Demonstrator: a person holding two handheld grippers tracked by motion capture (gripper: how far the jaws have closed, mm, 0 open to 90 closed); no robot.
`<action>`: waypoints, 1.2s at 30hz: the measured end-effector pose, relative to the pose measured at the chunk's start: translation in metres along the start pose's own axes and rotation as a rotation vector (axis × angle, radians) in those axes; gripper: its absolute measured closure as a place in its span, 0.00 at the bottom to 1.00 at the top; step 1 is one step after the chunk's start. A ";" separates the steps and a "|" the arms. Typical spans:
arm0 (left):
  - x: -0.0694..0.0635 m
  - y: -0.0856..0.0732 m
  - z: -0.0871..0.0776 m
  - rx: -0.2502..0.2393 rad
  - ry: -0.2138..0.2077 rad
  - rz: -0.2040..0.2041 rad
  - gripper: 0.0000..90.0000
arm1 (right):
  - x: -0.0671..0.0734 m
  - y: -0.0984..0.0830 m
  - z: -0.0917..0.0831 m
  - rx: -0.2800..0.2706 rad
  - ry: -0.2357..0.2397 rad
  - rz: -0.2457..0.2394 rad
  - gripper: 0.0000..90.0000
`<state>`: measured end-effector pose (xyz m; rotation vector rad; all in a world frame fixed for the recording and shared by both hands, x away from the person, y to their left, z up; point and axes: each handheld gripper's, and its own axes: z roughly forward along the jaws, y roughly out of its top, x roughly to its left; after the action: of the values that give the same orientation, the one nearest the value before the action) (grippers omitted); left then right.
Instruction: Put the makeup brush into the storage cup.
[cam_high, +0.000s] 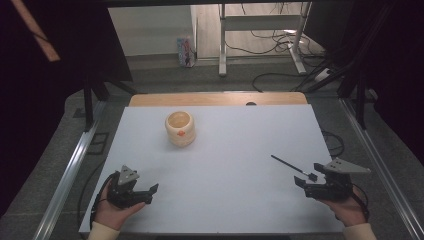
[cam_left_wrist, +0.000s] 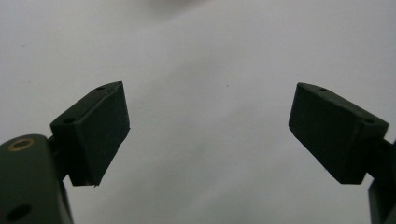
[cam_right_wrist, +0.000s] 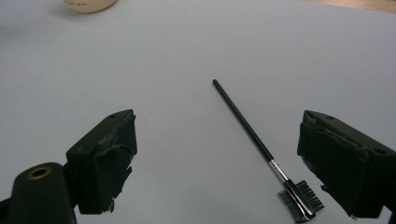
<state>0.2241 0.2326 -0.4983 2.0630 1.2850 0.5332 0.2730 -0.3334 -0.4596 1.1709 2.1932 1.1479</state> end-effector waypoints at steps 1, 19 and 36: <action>0.000 0.000 0.000 0.000 0.000 0.000 0.15 | 0.000 0.000 0.000 0.000 0.000 0.000 0.13; 0.003 -0.004 -0.002 0.006 0.007 0.012 0.15 | 0.004 0.007 0.002 0.013 0.003 -0.012 0.13; 0.001 -0.003 -0.001 0.011 0.009 0.016 0.15 | 0.004 0.022 -0.004 0.013 0.011 -0.023 0.13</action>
<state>0.2215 0.2344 -0.4996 2.0841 1.2801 0.5448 0.2790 -0.3253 -0.4395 1.1446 2.2196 1.1352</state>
